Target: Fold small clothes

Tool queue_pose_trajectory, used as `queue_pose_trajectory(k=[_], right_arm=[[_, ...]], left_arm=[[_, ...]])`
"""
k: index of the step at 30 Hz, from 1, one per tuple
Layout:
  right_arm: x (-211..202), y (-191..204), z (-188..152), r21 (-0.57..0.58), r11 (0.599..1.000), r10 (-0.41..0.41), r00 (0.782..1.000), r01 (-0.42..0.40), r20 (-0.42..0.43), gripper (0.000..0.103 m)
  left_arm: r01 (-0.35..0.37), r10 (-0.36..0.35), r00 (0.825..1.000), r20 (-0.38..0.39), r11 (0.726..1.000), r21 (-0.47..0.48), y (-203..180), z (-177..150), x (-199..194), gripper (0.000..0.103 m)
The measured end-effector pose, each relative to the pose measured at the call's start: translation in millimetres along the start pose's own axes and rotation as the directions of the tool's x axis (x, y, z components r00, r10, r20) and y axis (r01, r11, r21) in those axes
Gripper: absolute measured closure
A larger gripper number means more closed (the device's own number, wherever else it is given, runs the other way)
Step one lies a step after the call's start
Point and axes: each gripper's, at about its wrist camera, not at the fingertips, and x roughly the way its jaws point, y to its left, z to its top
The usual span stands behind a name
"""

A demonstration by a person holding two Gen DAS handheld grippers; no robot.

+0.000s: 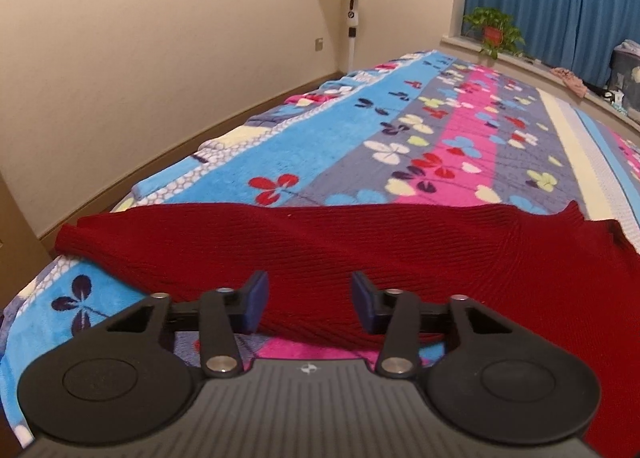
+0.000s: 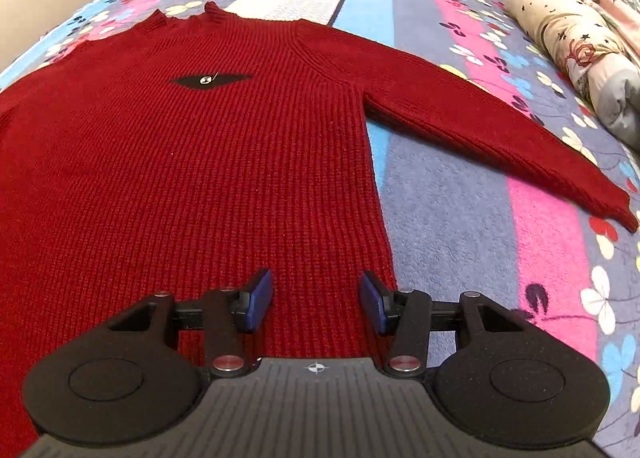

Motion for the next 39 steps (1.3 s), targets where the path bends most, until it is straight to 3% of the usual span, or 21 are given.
queue_pose_trajectory(k=[2,14,31,39], right_arm=[[0.3,0.3,0.0,-0.007,1.000,-0.002,1.000,0.002,0.000,0.052],[1.6,4.3,1.9,-0.027,1.000,-0.008,1.000,0.008,-0.008,0.052],[2.0,6.3,2.9,-0.034,0.999,-0.014,1.000,0.014,-0.009,0.052],[2.0,6.0,2.6,-0.033,0.999,-0.012,1.000,0.011,-0.011,0.052]], left_arm=[[-0.012,0.013,1.000,-0.006,1.000,0.007,1.3,-0.5,2.4,0.066],[-0.019,0.016,0.999,-0.045,0.998,-0.056,12.4,0.8,9.5,0.066],[-0.035,0.033,0.998,-0.044,0.999,-0.040,7.4,1.9,14.9,0.066],[-0.056,0.044,0.997,-0.063,0.975,-0.213,51.4,8.4,35.4,0.064]])
